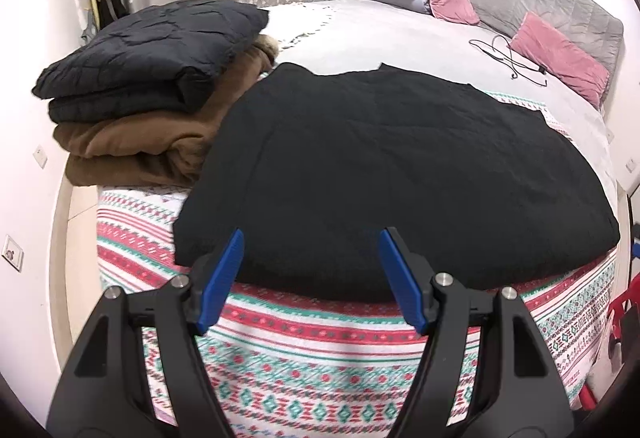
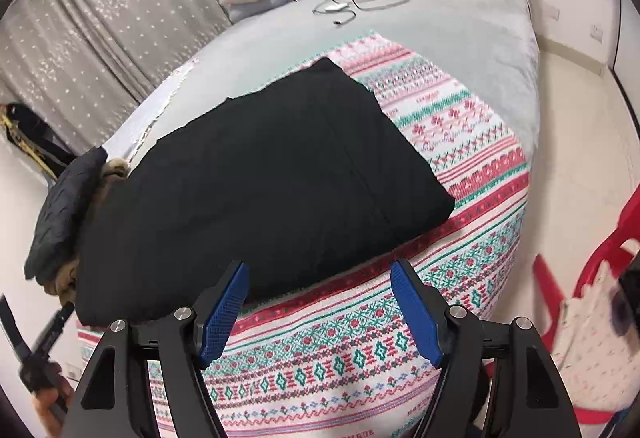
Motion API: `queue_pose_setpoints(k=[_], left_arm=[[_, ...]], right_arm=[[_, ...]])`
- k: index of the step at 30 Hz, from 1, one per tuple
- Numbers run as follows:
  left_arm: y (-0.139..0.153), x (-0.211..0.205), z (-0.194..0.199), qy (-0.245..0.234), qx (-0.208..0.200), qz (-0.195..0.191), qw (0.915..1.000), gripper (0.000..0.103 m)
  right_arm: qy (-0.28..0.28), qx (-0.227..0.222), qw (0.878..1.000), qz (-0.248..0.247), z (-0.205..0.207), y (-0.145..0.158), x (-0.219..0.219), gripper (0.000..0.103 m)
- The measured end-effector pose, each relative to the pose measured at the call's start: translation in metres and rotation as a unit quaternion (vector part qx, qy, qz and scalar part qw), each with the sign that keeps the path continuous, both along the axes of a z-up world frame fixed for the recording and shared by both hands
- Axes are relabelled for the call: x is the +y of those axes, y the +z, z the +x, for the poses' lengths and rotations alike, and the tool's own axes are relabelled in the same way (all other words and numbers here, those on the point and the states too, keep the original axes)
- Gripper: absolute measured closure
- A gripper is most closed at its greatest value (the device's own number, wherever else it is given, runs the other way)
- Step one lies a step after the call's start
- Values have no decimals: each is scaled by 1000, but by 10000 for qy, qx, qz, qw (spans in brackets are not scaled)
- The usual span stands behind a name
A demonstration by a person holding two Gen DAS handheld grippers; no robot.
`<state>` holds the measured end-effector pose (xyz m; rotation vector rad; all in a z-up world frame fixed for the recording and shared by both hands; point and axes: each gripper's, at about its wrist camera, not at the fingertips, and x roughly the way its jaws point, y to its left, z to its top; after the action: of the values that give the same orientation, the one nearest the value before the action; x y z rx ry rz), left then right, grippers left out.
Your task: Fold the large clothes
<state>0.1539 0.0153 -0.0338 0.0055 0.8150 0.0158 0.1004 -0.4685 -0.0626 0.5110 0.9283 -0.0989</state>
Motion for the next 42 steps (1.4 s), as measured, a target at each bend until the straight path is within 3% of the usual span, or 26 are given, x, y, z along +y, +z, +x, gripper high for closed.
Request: queue_pose_setpoints(k=[3, 6, 9, 10, 13, 16, 19, 24, 27, 32, 36, 42], left_arm=[[-5, -13, 6, -49, 73, -42, 10000, 32], [-12, -25, 15, -110, 279, -324, 9990, 32], [-19, -41, 24, -184, 412, -557, 9974, 32], [-21, -48, 27, -232, 438, -581, 9971, 32], [-24, -71, 34, -381, 389, -568, 9969, 32], [-36, -97, 37, -637, 405, -446, 9961, 32], [-47, -122, 48, -810, 497, -91, 9954, 31], [-53, -155, 88, -763, 567, 924, 9912, 17], [-52, -162, 120, -556, 718, 1127, 9895, 14], [-55, -183, 179, -410, 834, 1793, 9794, 14], [-59, -204, 230, -357, 841, 2423, 9659, 14], [-66, -206, 296, -91, 1031, 2391, 9655, 14]], right_arm=[[-116, -141, 9993, 315, 3, -9, -12, 28], [-209, -44, 9980, 596, 6, -36, -26, 27], [-318, 33, 9921, 1211, 10, -56, -40, 27], [-329, -59, 9909, 1303, 11, -59, -43, 27], [-405, 216, 9945, 938, 19, -76, -46, 27], [-723, 112, 9859, 1508, 24, -90, -63, 27], [-866, -39, 9834, 1596, 34, -90, -65, 27], [-1114, -70, 9849, 1320, 47, -86, -49, 18], [-1214, -151, 9824, 1415, 44, -83, -53, 18], [-1390, -324, 9710, 1916, 39, -80, -62, 18], [-1513, -463, 9660, 2047, 35, -77, -64, 18], [-1556, -535, 9603, 2252, 27, -74, -56, 18]])
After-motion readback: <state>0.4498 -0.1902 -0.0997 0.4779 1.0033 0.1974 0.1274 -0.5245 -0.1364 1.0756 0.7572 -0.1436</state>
